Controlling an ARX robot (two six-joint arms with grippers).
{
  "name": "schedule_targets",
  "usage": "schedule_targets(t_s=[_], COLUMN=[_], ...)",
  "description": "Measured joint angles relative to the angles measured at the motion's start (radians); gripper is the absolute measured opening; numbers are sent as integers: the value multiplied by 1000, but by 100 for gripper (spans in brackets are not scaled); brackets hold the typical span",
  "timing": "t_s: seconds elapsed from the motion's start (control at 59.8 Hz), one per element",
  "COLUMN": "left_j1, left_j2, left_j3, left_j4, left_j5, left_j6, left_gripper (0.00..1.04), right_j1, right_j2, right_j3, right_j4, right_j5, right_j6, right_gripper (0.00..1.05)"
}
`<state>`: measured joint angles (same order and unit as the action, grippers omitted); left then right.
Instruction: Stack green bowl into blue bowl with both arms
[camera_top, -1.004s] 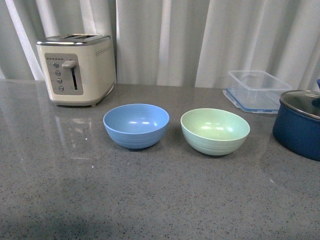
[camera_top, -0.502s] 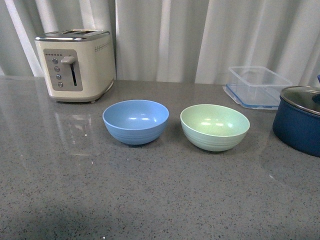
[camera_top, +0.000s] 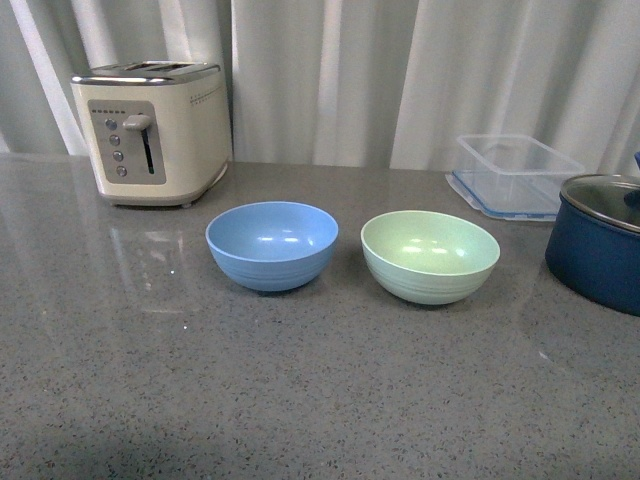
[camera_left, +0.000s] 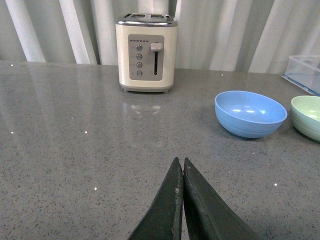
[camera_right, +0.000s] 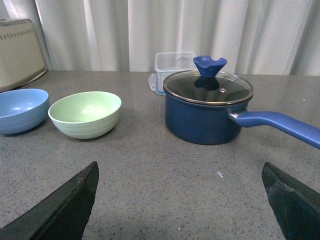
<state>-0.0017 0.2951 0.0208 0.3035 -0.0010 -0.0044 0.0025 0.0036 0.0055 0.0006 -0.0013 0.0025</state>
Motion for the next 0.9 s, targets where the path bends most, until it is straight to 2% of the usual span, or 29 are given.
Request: schedule_targets(t_s=[0.435,0.519,0.769,0.803,0.903], left_j1=[0,0,0,0,0], left_j2=[-123,-265,-291,-291,-291], left_j3=[0,0,0,0,0], left_j4=[-128,-298,-303,-303,-303], left_j5=[0,0,0,0,0], left_j6=[0,0,0,0,0], left_gripper=[4,4,4,6,24], right_j1=[0,0,0,0,0], right_j2=[0,0,0,0,0], right_j3=[0,0,0,0,0], right_j4=[0,0,0,0,0], right_j5=[0,0,0,0,0], right_j6=[0,0,0,0,0], right_gripper=[95,95,95,95,95])
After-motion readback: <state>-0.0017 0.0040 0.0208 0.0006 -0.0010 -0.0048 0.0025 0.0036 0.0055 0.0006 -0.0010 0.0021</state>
